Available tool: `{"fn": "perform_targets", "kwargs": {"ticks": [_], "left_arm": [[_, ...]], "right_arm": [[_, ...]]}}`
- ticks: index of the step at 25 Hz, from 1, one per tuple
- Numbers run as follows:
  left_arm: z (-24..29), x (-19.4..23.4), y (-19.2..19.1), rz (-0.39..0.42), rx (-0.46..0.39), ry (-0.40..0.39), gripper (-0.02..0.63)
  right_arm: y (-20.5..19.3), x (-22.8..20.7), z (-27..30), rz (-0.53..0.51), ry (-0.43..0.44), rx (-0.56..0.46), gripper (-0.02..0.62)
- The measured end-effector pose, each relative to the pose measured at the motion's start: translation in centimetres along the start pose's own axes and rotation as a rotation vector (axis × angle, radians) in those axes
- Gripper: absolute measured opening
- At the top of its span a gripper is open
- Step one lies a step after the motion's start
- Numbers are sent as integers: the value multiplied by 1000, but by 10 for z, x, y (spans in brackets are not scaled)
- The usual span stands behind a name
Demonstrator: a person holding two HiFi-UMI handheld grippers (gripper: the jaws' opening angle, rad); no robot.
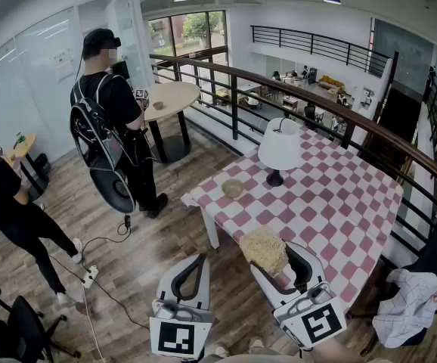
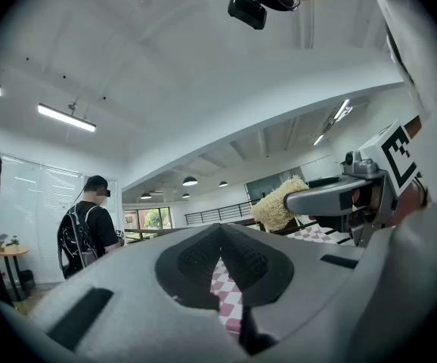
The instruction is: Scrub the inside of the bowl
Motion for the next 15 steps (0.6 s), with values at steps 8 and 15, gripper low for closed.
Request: {"fn": "perform_targets", "kwargs": {"ticks": [8, 15], "left_arm": [[5, -13, -1, 5, 15, 3, 14], [15, -24, -2, 5, 22, 25, 14]], "right_arm": [[-4, -11, -6, 18, 14, -1, 253], [-11, -26, -8, 19, 29, 5, 253]]}}
Point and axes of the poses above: the fingertips, and each gripper's own axes: z forward along the fingers, x to its left, y out of its top, the point moved 6 cm from there along -z, backward along the fingers, and after that the axes turned 7 degrees about x, right-handed, at the moved point
